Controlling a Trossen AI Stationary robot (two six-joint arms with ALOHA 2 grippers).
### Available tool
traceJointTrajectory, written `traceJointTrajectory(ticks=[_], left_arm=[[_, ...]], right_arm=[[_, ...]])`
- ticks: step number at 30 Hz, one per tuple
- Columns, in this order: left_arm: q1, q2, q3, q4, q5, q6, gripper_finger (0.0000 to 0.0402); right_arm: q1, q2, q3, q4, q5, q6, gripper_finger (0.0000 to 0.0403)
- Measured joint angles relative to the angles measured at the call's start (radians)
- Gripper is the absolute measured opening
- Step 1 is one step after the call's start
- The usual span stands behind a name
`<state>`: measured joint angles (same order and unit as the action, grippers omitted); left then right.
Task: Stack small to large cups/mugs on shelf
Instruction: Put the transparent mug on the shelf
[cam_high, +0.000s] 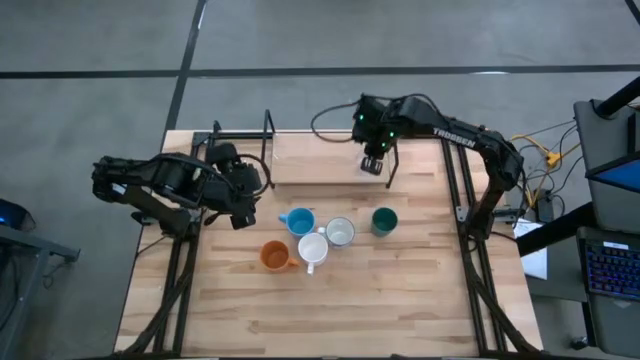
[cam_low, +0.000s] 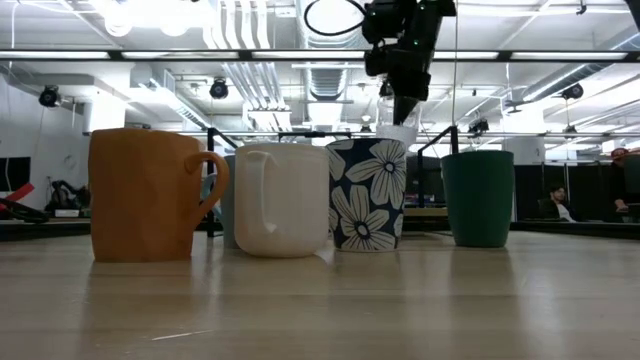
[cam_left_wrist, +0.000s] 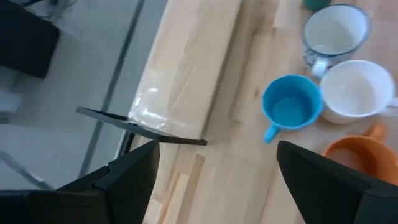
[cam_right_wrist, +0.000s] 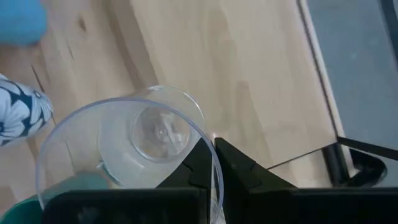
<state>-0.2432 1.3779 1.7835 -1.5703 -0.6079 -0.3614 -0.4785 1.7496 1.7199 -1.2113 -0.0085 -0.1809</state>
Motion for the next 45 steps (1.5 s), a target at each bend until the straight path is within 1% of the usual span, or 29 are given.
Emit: traceJointTrajectory(ticks=[4, 9, 11, 14, 16, 20, 27, 32, 38, 45], left_arm=[[0.0, -0.025, -0.046, 0.0, -0.002, -0.024, 0.031], [0.001, -0.056, -0.102, 0.027, -0.025, -0.026, 0.031], [0.015, -0.066, -0.108, 0.014, -0.035, -0.027, 0.031], [0.044, -0.083, -0.108, 0.002, -0.086, -0.065, 0.031], [0.068, -0.104, -0.112, 0.001, -0.101, -0.077, 0.031], [0.094, -0.16, -0.145, -0.001, -0.103, -0.102, 0.031], [0.099, -0.26, -0.258, -0.001, -0.101, -0.172, 0.031], [0.099, -0.303, -0.316, 0.006, -0.1, -0.183, 0.031], [0.099, -0.323, -0.331, 0.012, -0.1, -0.183, 0.031], [0.099, -0.327, -0.331, 0.014, -0.1, -0.182, 0.031]], right_arm=[[-0.028, 0.027, 0.062, -0.034, -0.02, -0.003, 0.0008], [-0.044, 0.121, 0.159, -0.118, -0.017, -0.003, 0.0008], [-0.042, 0.158, 0.185, -0.128, -0.017, -0.003, 0.0008], [-0.04, 0.202, 0.219, -0.136, -0.02, -0.003, 0.0008], [-0.044, 0.224, 0.237, -0.148, -0.019, -0.003, 0.0008], [-0.08, 0.225, 0.25, -0.163, -0.017, -0.004, 0.0008], [-0.18, 0.187, 0.255, -0.158, -0.017, -0.004, 0.0008], [-0.212, 0.187, 0.256, -0.144, -0.02, -0.01, 0.0008], [-0.221, 0.19, 0.256, -0.135, -0.021, -0.022, 0.0008], [-0.245, 0.235, 0.256, -0.129, -0.018, -0.022, 0.0008]])
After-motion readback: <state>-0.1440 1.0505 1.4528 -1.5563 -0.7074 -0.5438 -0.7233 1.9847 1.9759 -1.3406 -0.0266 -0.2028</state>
